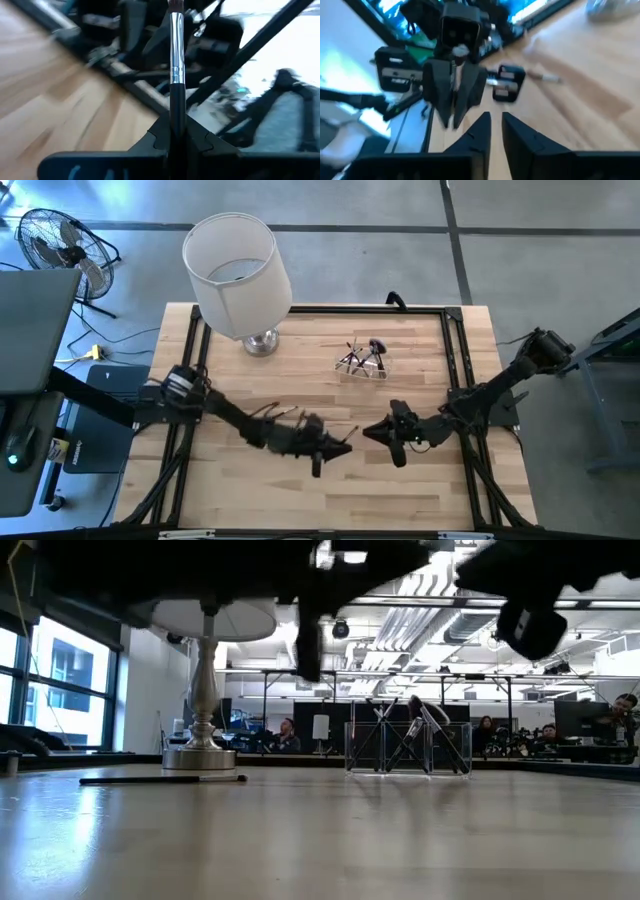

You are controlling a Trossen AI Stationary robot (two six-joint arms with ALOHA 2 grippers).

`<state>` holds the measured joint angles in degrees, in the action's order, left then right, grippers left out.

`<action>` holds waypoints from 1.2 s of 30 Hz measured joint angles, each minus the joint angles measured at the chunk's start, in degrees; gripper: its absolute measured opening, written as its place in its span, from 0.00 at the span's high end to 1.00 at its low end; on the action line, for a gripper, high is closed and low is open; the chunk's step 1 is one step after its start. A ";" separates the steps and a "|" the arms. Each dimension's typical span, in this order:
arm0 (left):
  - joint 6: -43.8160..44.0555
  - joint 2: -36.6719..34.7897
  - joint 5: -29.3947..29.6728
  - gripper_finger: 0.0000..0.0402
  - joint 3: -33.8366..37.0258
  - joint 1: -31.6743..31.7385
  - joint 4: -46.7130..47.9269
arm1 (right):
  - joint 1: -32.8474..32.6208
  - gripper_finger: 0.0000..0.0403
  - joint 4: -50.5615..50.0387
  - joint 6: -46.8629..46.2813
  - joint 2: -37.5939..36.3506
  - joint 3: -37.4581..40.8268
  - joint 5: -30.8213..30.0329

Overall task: Pick & Place Makeup Supplies
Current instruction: Put the makeup brush into the transparent organizer

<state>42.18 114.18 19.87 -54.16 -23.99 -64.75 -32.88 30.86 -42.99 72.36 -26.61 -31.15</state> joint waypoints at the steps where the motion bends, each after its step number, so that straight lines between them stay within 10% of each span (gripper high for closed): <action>1: -0.10 -0.23 -1.90 0.98 -0.58 1.27 -0.33 | 0.00 0.89 0.24 1.00 0.00 -0.63 -1.32; 16: -4.27 -0.75 -21.57 0.98 -10.43 12.94 4.54 | 1.11 0.60 1.19 9.98 0.02 -4.74 -16.07; 36: -7.62 -1.52 -25.58 0.98 -14.57 13.80 12.50 | -5.24 0.67 -2.99 16.75 -8.20 -4.75 -24.99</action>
<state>34.56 112.66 -5.71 -68.73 -10.19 -52.25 -38.12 27.88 -26.24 64.15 -31.35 -56.14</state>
